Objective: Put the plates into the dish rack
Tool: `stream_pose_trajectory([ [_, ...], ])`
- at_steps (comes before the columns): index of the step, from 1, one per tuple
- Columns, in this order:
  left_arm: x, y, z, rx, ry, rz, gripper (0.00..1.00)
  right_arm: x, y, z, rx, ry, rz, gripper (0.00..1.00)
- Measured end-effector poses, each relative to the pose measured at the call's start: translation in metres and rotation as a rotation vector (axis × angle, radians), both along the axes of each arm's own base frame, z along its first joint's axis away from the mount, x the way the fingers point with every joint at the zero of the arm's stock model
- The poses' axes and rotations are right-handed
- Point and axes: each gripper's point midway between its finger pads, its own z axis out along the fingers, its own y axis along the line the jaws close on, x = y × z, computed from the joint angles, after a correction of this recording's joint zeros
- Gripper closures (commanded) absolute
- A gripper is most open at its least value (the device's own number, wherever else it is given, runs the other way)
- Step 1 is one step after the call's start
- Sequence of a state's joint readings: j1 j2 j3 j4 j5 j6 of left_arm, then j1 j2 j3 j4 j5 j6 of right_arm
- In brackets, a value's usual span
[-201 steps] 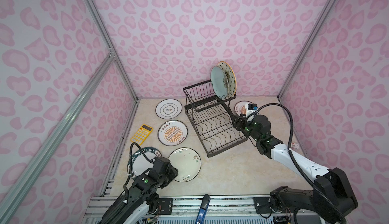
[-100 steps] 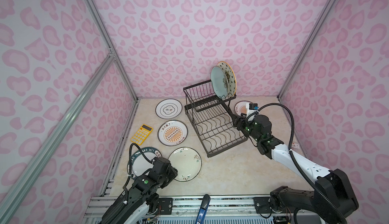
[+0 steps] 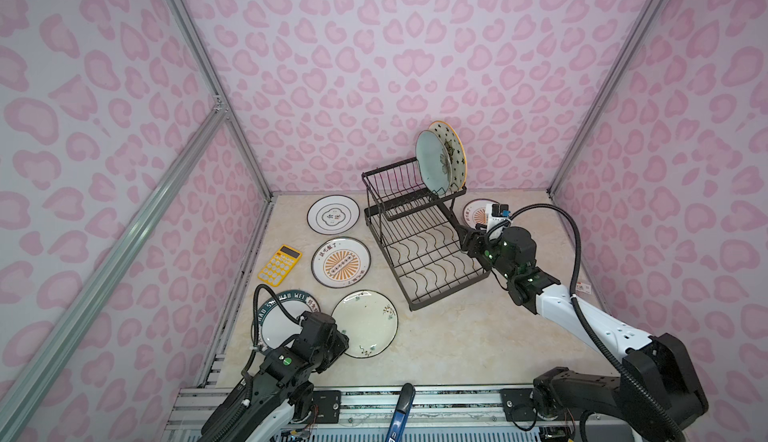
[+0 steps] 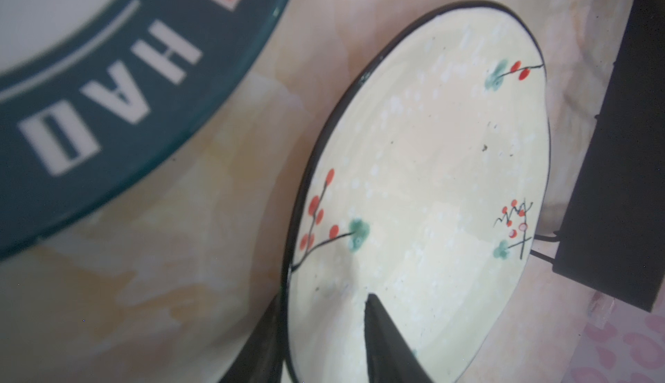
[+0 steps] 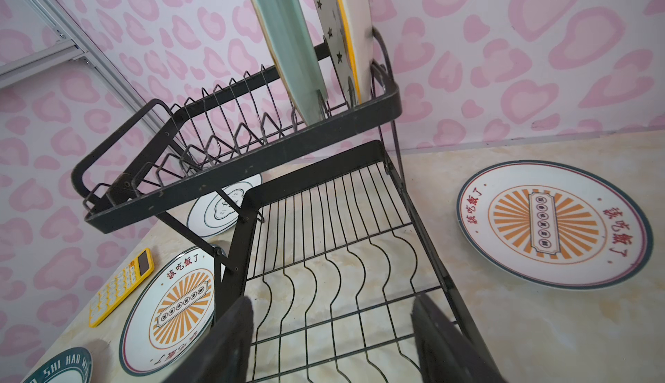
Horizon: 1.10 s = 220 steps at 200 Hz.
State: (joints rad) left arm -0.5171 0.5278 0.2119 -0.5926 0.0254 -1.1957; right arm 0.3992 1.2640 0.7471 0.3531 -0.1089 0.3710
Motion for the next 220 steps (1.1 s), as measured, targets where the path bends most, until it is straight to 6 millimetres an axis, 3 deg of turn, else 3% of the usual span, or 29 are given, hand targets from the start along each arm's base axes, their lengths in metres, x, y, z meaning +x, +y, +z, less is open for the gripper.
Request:
stream_pose_trajectory([
  [27,-0.002,0.002,-0.001,0.004,0.009,0.008,0.69,0.000,0.000,0.001,0.001,-0.002,0.000,0.31],
  [56,-0.003,0.003,-0.003,0.011,0.019,0.012,0.82,-0.001,0.000,0.000,0.000,0.000,0.000,0.31],
  [97,0.000,0.002,-0.001,0.000,0.007,0.024,0.83,-0.001,0.000,-0.001,0.000,0.001,0.000,0.31],
  [136,0.004,0.000,0.004,-0.017,-0.012,0.033,0.94,-0.001,0.000,-0.001,0.000,0.001,0.000,0.31],
  [220,0.001,0.008,0.023,0.016,-0.024,0.043,0.97,-0.001,0.000,-0.001,0.002,0.001,0.005,0.31],
])
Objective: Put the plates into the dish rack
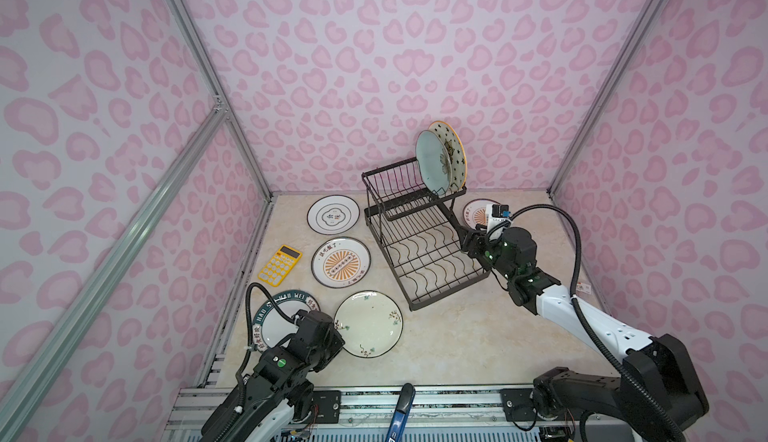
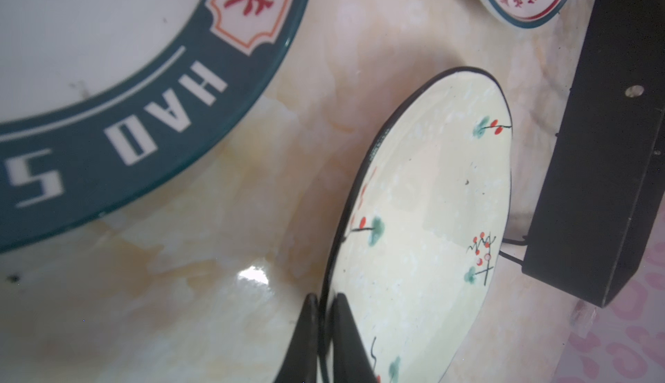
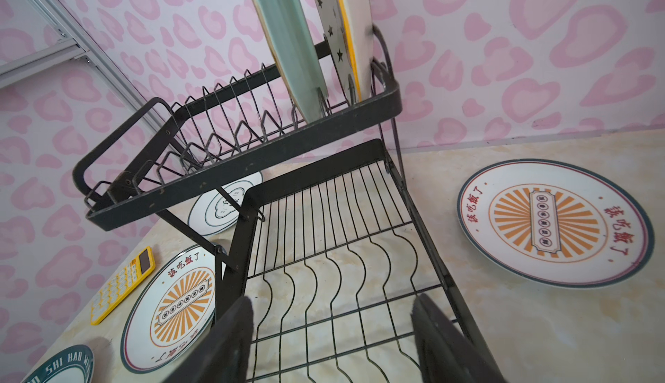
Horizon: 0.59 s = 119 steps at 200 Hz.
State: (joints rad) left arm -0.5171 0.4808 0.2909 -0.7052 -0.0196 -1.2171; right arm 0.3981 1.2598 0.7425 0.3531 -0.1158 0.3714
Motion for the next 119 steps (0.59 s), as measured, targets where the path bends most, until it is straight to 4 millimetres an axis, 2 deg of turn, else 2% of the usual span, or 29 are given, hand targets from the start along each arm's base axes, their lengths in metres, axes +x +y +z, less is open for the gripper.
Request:
stream_pose_trajectory([
  [119,0.016,0.004,0.048,0.038,-0.093,-0.001,0.96,0.000,0.009,-0.006,0.004,0.020,0.044,0.31],
])
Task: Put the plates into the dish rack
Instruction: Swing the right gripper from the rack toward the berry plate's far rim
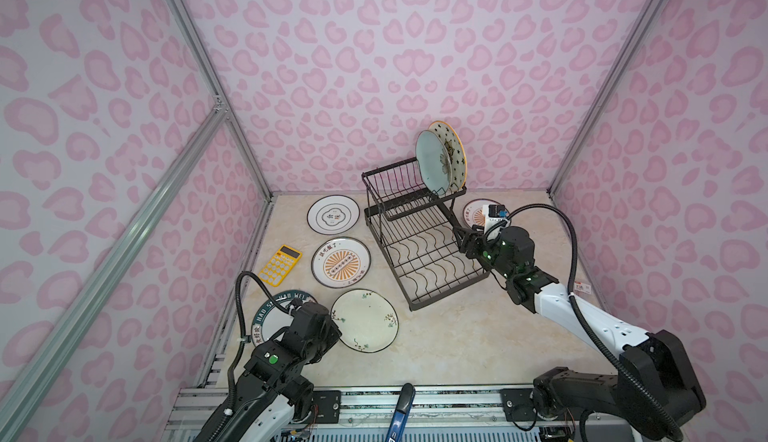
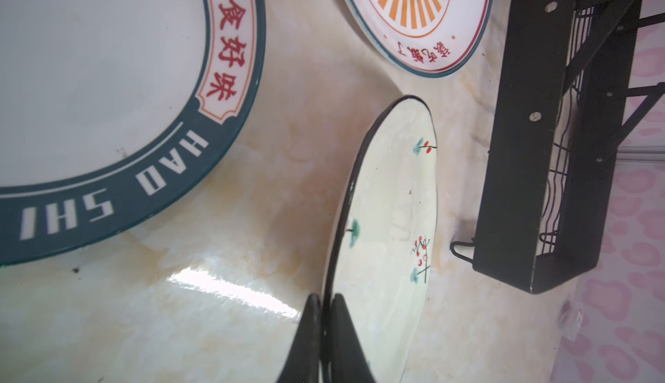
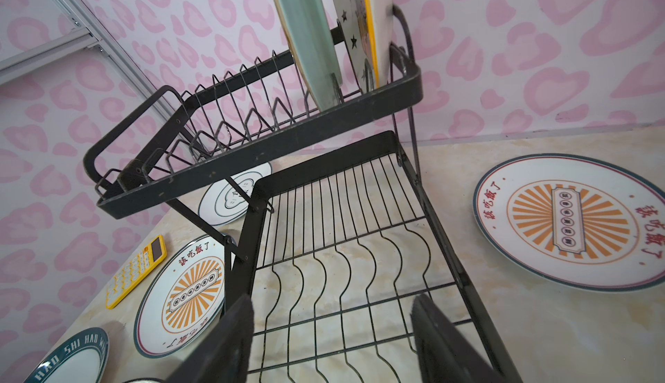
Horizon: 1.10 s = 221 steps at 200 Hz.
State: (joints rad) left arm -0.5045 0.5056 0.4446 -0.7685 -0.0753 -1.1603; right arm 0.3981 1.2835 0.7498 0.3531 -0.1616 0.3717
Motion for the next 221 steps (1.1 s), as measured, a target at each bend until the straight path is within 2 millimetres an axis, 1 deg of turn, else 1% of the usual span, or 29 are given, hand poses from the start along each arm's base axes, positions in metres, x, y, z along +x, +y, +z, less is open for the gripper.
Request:
stream_pose_trajectory([
  [30,0.004,0.001,0.011,0.003,-0.019,0.004,0.96,0.001,0.002,0.000,0.004,0.002,0.009,0.31],
  [58,0.005,0.005,0.014,0.016,-0.023,0.009,0.96,0.001,0.006,-0.002,0.007,0.010,0.028,0.32],
  [94,0.007,0.009,0.019,0.012,-0.029,0.033,0.96,0.001,0.016,-0.007,0.017,0.032,0.065,0.32],
  [123,0.010,0.011,0.021,0.001,-0.021,0.043,0.96,-0.006,0.033,-0.013,0.022,0.054,0.114,0.32],
  [149,0.016,0.009,0.030,-0.007,-0.024,0.036,0.96,-0.013,0.049,-0.021,0.037,0.084,0.158,0.32],
  [191,0.026,0.008,0.052,-0.007,-0.059,0.015,0.96,-0.030,0.083,-0.044,0.090,0.192,0.258,0.32],
  [207,0.029,0.008,0.057,-0.011,-0.066,0.008,0.96,-0.038,0.095,-0.052,0.108,0.233,0.299,0.32],
  [221,0.030,0.007,0.057,-0.011,-0.063,-0.001,0.96,-0.044,0.105,-0.056,0.126,0.266,0.330,0.32],
])
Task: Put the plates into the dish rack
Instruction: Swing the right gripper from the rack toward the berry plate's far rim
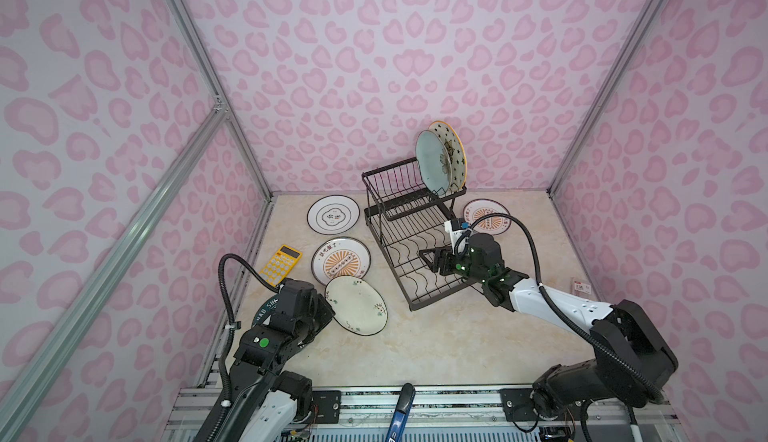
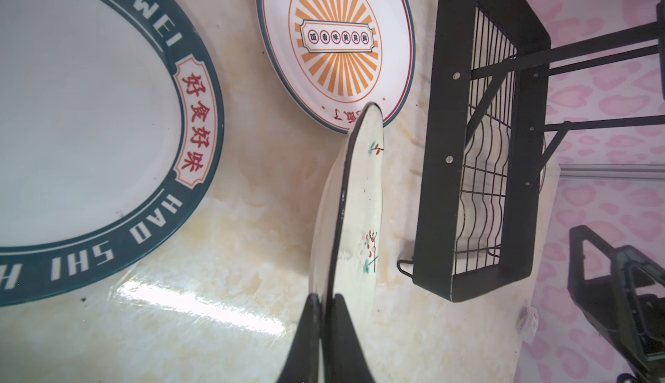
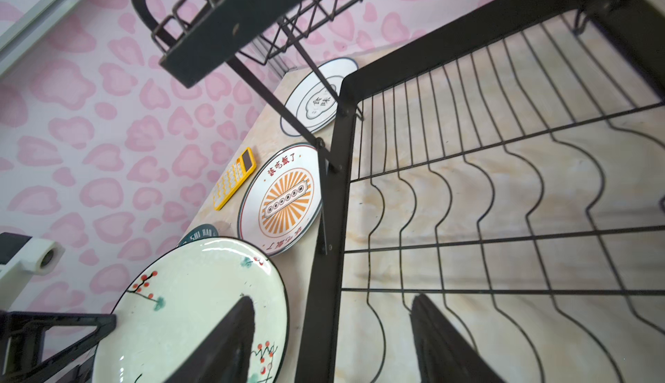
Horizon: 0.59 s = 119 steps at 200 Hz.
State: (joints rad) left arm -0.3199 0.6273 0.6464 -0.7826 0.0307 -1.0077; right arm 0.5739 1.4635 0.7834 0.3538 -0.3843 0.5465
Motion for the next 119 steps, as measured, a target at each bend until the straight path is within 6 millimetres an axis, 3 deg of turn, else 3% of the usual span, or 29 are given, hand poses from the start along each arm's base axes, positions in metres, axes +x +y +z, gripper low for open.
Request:
stream_pose_trajectory([
  [48,0.000,-0.002,0.001,-0.016,0.001,-0.026,0.96,-0.014,0.019,-0.008,0.037,0.065,0.073,0.32],
  [119,0.017,-0.004,0.032,-0.059,-0.074,-0.047,0.96,-0.030,0.043,-0.023,0.080,0.165,0.163,0.31],
])
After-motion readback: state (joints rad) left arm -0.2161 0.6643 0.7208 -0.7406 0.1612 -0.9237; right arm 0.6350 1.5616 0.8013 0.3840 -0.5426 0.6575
